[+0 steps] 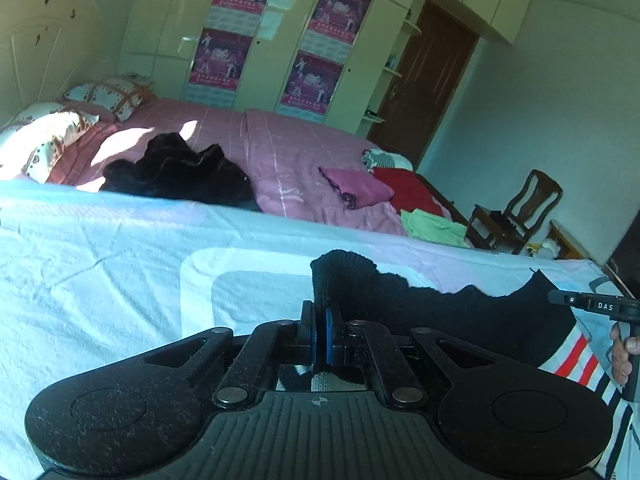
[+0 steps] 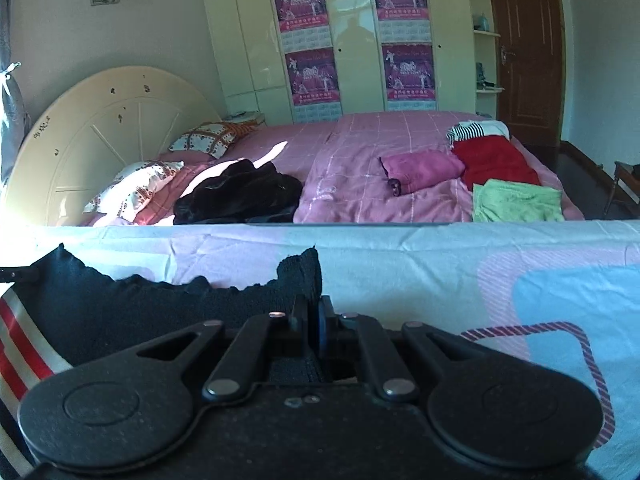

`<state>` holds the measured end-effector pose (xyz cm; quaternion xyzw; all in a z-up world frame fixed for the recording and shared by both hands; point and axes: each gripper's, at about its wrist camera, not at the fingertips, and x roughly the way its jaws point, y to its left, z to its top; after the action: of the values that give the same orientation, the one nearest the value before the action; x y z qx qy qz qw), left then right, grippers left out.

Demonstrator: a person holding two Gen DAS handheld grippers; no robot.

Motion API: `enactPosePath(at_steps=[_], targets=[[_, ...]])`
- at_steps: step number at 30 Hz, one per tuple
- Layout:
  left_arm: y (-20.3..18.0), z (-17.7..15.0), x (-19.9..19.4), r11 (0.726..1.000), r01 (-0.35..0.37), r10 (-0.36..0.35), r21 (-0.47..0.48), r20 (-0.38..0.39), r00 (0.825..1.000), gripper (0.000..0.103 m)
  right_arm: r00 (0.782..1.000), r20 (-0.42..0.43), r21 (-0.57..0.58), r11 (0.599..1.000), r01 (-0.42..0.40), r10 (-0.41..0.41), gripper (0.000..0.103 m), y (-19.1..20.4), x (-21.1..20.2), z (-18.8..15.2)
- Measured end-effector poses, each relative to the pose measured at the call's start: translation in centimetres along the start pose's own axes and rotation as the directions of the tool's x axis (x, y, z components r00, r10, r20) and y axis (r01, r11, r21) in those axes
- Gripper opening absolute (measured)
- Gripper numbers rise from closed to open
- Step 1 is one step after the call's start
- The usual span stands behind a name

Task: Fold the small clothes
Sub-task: 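Lift the hem and fold it toward the black collar with both grippers, then release the hem and smooth the folded sweater flat with both grippers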

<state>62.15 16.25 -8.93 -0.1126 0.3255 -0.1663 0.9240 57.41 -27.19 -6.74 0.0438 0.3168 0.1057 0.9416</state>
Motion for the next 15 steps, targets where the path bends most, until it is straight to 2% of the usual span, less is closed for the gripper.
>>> enactPosePath(at_steps=[2, 5, 7, 8, 9, 10, 12, 15], targets=[[0.8, -1.5, 1.8, 0.999, -0.032, 0.031, -0.018, -0.044, 0.999, 0.004, 0.997, -0.067, 0.0, 0.999, 0.048, -0.047, 0.006, -0.4, 1.9, -1.1], [1.1, -2.4, 2.0, 0.999, -0.029, 0.028, -0.029, -0.02, 0.999, 0.007, 0.997, -0.064, -0.001, 0.999, 0.054, -0.054, 0.005, -0.6, 2.3, -1.6], [1.1, -2.5, 1.7, 0.999, -0.033, 0.033, -0.016, -0.012, 0.999, 0.007, 0.996, -0.053, -0.007, 0.997, 0.072, -0.072, 0.014, -0.7, 1.8, -1.6], [1.0, -2.5, 1.2, 0.998, -0.057, 0.057, -0.013, -0.005, 0.998, 0.01, 0.994, -0.038, -0.011, 0.995, 0.102, -0.102, 0.024, -0.6, 1.2, -1.6], [0.7, -2.4, 0.3, 0.994, -0.106, 0.106, -0.01, 0.015, 0.994, 0.017, 0.991, -0.018, -0.022, 0.991, 0.132, -0.133, 0.023, -0.5, 0.2, -1.5], [0.4, -2.2, -1.1, 0.987, -0.16, 0.16, -0.001, 0.054, 0.986, 0.031, 0.991, 0.003, -0.037, 0.99, 0.136, -0.136, 0.021, -0.2, -1.0, -1.5], [-0.5, -2.2, -4.0, 0.985, -0.171, 0.168, 0.015, 0.122, 0.978, 0.032, 0.995, 0.039, -0.054, 0.994, 0.093, -0.091, 0.02, 0.8, -3.7, -1.6], [-4.5, -3.3, -6.7, 0.991, -0.102, 0.091, 0.086, 0.131, 0.987, 0.032, 1.0, 0.013, -0.072, 0.997, -0.008, 0.009, 0.021, 3.8, -6.8, -3.1]])
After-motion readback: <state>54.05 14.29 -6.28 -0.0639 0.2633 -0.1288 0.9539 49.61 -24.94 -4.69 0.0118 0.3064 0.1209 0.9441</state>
